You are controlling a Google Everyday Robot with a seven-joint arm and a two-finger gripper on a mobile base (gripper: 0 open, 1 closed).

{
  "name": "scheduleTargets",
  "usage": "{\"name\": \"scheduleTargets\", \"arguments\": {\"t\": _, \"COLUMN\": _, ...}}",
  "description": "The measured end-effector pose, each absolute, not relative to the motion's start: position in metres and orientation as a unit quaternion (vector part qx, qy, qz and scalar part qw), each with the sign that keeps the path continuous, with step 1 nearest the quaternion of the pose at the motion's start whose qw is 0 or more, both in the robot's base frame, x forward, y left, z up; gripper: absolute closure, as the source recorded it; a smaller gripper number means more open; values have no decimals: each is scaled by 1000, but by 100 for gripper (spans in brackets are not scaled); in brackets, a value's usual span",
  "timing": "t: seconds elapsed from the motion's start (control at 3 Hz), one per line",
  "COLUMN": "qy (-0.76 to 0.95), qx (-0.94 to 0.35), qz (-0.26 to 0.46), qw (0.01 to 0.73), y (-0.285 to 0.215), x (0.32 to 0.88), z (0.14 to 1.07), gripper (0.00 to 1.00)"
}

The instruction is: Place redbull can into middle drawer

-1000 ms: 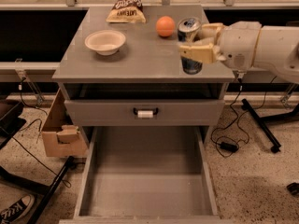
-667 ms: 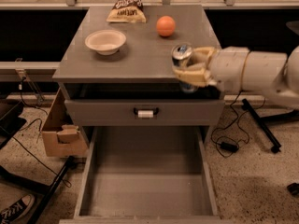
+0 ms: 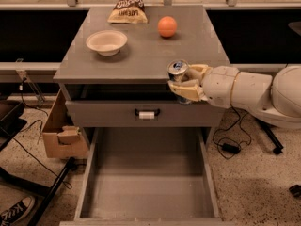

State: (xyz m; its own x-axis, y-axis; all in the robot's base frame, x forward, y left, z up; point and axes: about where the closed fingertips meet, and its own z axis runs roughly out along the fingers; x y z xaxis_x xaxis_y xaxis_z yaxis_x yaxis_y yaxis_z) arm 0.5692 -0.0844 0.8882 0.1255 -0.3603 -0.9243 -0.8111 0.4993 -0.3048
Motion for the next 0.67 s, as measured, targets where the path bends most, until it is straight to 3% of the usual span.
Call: {"name": "scheduleTargets", "arguments": {"t": 0.67, "qy": 636, "qx": -403, "qz": 290, "qw": 591, "y": -37, "x": 552, "z": 773, "gripper": 100}}
